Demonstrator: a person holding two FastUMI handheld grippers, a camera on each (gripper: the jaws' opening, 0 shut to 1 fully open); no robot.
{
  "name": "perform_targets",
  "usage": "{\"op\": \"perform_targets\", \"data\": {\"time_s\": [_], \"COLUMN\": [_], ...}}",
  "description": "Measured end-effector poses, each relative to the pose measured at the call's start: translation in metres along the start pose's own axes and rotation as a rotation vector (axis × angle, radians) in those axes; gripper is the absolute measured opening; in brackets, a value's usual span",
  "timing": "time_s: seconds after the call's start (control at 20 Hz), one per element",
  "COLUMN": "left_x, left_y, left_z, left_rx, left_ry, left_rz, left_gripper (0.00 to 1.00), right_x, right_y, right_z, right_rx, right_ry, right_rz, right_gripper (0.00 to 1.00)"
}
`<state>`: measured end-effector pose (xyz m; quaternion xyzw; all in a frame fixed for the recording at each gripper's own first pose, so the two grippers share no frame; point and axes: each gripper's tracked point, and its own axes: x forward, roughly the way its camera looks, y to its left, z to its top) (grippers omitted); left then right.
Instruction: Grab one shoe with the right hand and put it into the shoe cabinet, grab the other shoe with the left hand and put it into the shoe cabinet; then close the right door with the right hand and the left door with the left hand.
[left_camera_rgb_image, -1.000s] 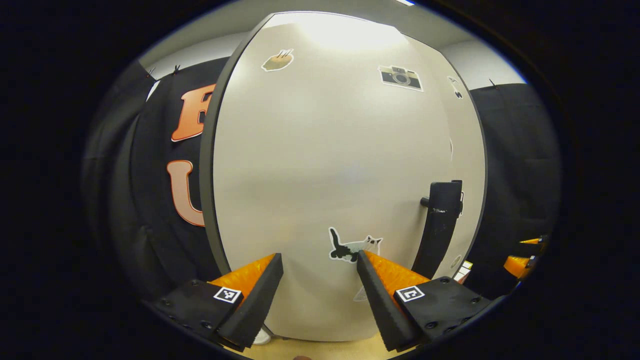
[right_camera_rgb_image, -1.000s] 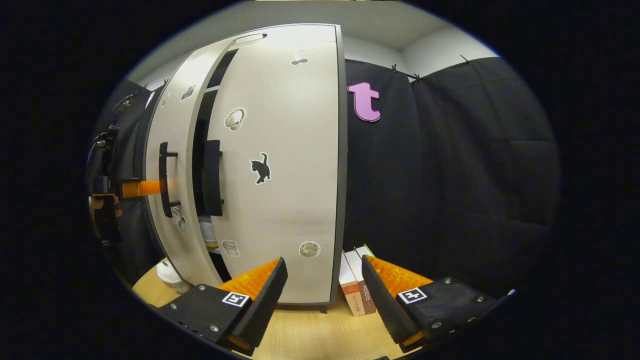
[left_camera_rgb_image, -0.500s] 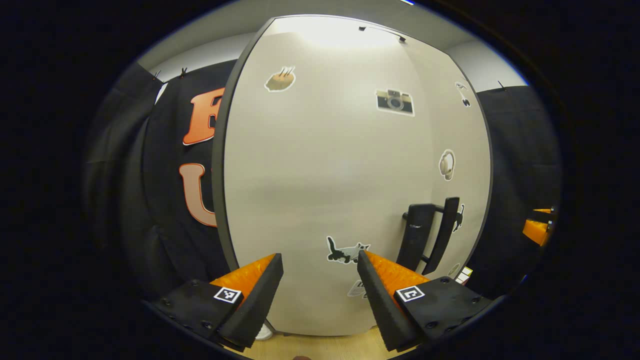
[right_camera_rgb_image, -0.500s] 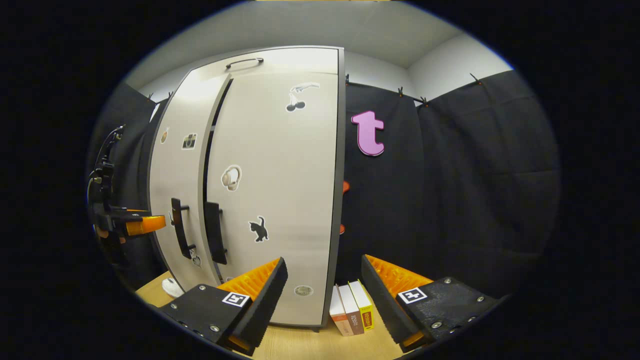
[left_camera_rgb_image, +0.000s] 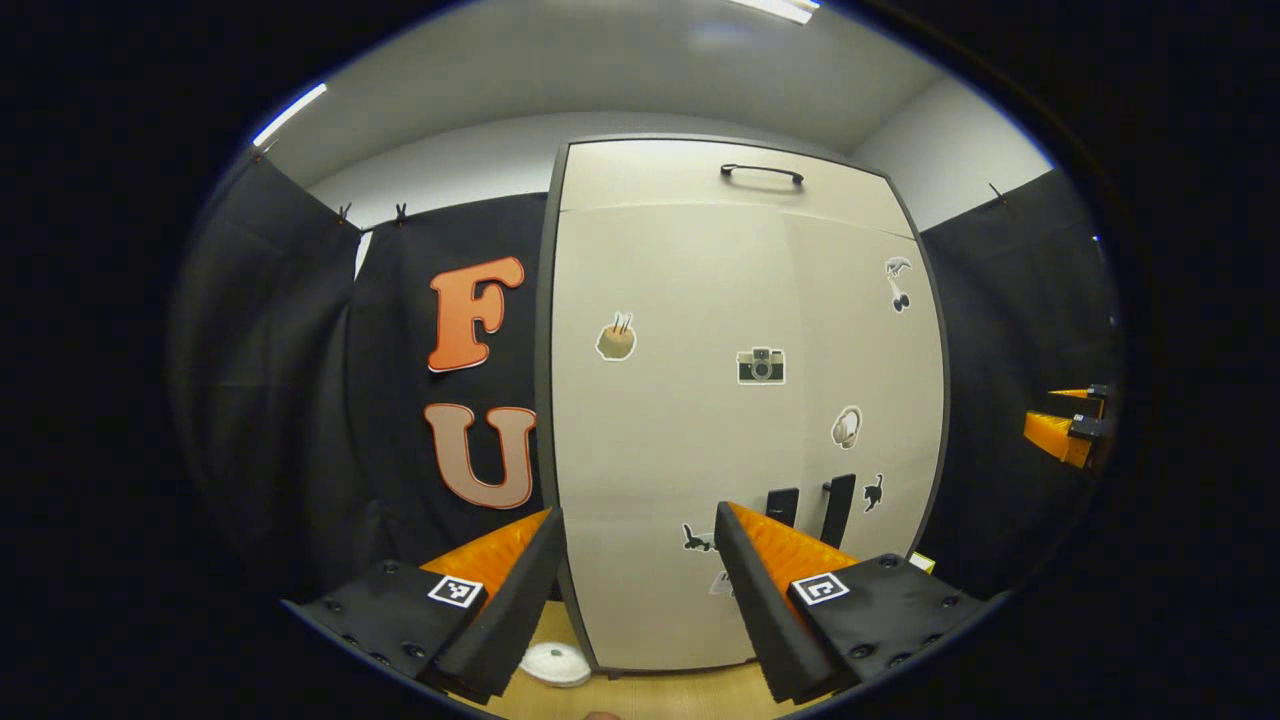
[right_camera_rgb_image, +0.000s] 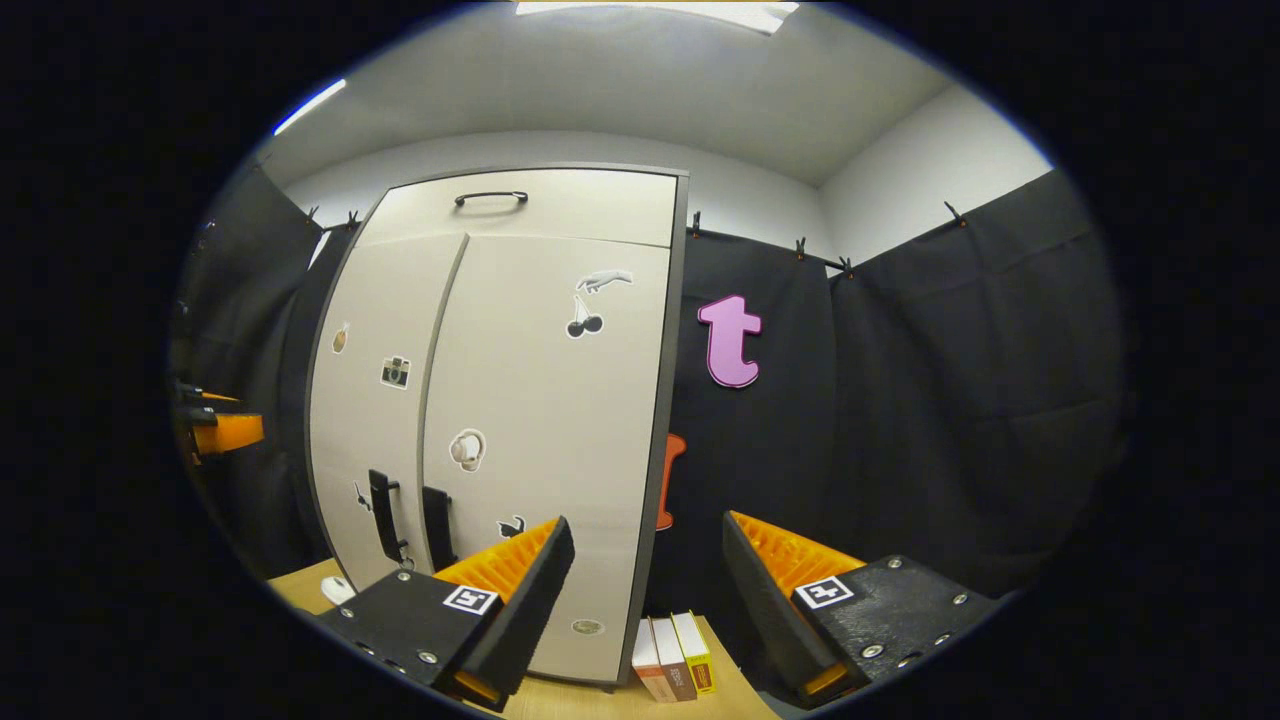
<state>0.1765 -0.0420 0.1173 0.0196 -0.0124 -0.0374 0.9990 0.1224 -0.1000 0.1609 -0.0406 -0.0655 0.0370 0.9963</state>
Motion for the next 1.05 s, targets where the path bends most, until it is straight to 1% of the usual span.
{"op": "perform_targets", "data": {"time_s": [0.05, 0.3, 0.45, 0.5, 0.65, 0.7, 0.75, 0.95, 1.0, 1.05], "left_x": [-0.006, -0.025, -0.031, -0.031, -0.037, -0.038, -0.039, -0.044, -0.045, -0.046], "left_y": [0.004, 0.022, 0.025, 0.026, 0.027, 0.027, 0.026, 0.023, 0.022, 0.02], "left_z": [0.004, 0.008, 0.007, 0.007, 0.01, 0.011, 0.014, 0.021, 0.02, 0.021], "left_rx": [-0.003, -0.022, -0.029, -0.03, -0.034, -0.034, -0.033, -0.031, -0.033, -0.037], "left_ry": [-0.005, -0.014, -0.014, -0.012, -0.015, -0.018, -0.023, -0.037, -0.036, -0.034], "left_rz": [0.008, 0.047, 0.057, 0.062, 0.072, 0.076, 0.077, 0.086, 0.088, 0.086], "left_gripper": [0.94, 0.94, 0.94, 0.96, 0.96, 0.96, 0.96, 0.94, 0.94, 0.94], "right_x": [-0.003, -0.01, -0.012, -0.013, -0.015, -0.016, -0.016, -0.017, -0.017, -0.016], "right_y": [0.0, -0.001, -0.001, -0.002, -0.002, -0.001, -0.003, -0.01, -0.012, -0.013], "right_z": [0.002, 0.004, 0.004, 0.003, 0.003, 0.003, 0.003, 0.003, 0.001, -0.001], "right_rx": [0.002, 0.008, 0.013, 0.011, 0.009, 0.009, 0.009, 0.019, 0.024, 0.026], "right_ry": [-0.003, -0.011, -0.012, -0.012, -0.012, -0.013, -0.014, -0.014, -0.01, -0.006], "right_rz": [0.003, 0.002, 0.003, 0.001, 0.011, 0.013, 0.014, 0.014, 0.018, 0.021], "right_gripper": [0.93, 0.94, 0.94, 0.94, 0.94, 0.97, 0.94, 0.94, 0.9, 0.94]}}
